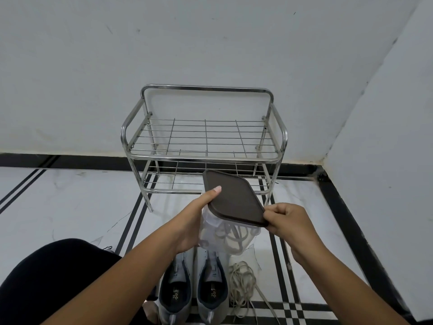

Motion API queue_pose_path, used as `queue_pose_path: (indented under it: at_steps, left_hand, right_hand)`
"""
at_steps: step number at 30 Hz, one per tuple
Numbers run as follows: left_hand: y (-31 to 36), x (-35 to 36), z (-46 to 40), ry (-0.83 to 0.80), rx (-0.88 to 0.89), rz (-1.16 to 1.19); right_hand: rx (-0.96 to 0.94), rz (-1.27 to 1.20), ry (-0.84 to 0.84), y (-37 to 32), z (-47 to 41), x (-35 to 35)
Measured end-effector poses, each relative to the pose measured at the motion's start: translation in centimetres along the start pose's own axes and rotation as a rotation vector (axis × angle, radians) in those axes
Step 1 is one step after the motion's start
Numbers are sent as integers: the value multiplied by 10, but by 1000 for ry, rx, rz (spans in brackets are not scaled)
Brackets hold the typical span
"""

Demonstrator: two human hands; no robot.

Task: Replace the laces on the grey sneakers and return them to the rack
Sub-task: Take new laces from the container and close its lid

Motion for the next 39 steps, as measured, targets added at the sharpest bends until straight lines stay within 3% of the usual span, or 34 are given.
queue_pose_path:
  at_steps: [5,10,13,16,19,21,23,26,28,33,36,39]
  left_hand:
    - [-2,-14,-10,157,45,-38]
    - [-14,-6,-14,20,5,-107]
    - [-14,-8,-14,87,48,-80]
    - [-5,-19,-13,226,118,-68]
    - [-3,-21,-12,272,134,22]
    - [-3,-18,-12,241,146,67]
    - [-1,-13,-13,156,141,84]
    - [0,-1,-8,-17,80,50]
    - [1,1,-5,-36,87,34]
    - [5,5,-2,-106,178,51]
    - [-13,24,6,-291,134,-65]
    - [-19,21,0,-198,131,-58]
  right_hand:
    - [-41,151,114,1,7,-3]
    - [-73,201,234,-2,19,-10]
    - [-44,196,237,3,17,-11]
    - [44,-18,134,14,11,-3]
    - [241,-286,-99,27,12,21]
    - [419,-414,-322,33,24,43]
    - [454,-544,-454,29,31,55]
    - [337,-594,-370,22,26,48]
    - [275,-544,-343,17,25,41]
    - [231,-354,-487,7,20,26]
    - [177,-540,-424,-3,11,12]
    - [88,-463,-476,-9,14,14]
Point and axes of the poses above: each hand's wrist, its own z-axis away from the middle knuckle, its own x-axis out of the palm, y = z × x, the point moved 8 cm from there along -z, towards the middle knuckle, and after that the axes turned 4 degrees about x, right-handed, at the moved point
